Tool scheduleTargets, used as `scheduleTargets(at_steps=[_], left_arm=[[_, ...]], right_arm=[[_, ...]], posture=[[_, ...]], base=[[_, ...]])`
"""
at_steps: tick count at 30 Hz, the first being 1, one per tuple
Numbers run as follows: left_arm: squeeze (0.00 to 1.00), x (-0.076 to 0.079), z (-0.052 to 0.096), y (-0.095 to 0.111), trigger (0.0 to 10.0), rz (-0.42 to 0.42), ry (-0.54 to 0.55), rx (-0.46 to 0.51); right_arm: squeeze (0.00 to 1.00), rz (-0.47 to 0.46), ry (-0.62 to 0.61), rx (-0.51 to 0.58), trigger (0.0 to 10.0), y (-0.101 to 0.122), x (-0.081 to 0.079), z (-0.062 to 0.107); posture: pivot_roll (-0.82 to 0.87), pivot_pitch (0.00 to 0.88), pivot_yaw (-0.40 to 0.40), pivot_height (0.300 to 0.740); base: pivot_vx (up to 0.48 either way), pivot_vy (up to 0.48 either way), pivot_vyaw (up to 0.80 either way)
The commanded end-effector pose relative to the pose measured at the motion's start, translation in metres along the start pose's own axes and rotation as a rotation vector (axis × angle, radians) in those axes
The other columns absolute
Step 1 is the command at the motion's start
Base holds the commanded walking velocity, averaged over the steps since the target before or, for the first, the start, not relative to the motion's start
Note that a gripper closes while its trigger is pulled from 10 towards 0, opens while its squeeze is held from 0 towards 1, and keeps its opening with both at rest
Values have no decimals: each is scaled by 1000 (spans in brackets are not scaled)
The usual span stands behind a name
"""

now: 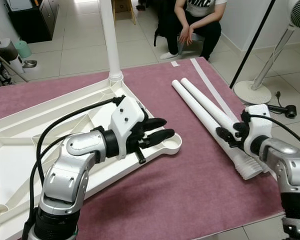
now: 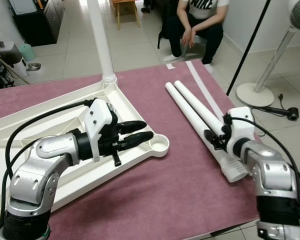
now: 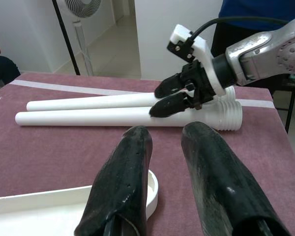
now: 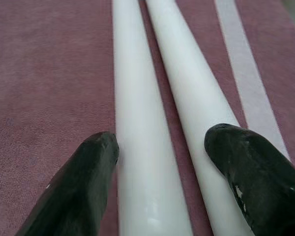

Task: Building children table

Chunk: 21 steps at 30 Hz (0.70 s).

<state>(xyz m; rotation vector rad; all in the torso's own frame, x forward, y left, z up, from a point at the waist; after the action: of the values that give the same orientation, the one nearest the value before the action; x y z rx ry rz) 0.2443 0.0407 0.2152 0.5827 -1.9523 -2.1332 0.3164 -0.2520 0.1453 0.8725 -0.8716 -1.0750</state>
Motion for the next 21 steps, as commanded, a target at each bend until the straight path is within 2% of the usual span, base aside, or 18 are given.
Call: scheduleTargets(at_steps=[1,10,14,15,17,20,21], left_arm=[[0,-7,3,-3,10000,-5,92,-21],[0,-8,3,-1,10000,4,103,-20],[0,-10,4,-2,10000,3,120,-23],[0,-10,4,-2,10000,3,120,-23],[0,-10,4,-2,10000,3,124,-24],[0,-11,4,-2,10000,3,126,-24],[0,-11,4,-2,10000,2,128,-25]], right_arm=[[0,8,49,-14,10000,-3,-10,-6],[0,19,134,-15,10000,-3,-26,-18],[0,-105,209,-57,10000,-15,-48,-22],[0,-105,209,-57,10000,-15,-48,-22],[0,-157,248,-70,10000,-19,-59,-24],[0,-173,263,-70,10000,-19,-63,-24],[0,-212,285,-67,10000,-18,-68,-25]], posture=[[-18,0,60,740],[-11,0,58,740],[-5,0,53,740],[-5,0,53,740],[-1,0,51,740],[-2,0,52,740],[-2,0,52,740]], base=[[0,0,0],[0,0,0],[0,0,0],[0,0,0],[0,0,0],[0,0,0],[0,0,0]])
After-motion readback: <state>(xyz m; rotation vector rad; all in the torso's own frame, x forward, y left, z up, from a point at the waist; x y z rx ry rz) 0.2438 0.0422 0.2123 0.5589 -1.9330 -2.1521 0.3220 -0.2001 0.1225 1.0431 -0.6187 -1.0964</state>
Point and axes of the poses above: a point about 5 cm out from each wrist's last joint towards the gripper, its own z axis pointing back from the gripper into the wrist, its own y axis along the axis of the wrist's last joint, x = y × z, the point moved 3 cm from there along -z, pointing out of the wrist towards the gripper
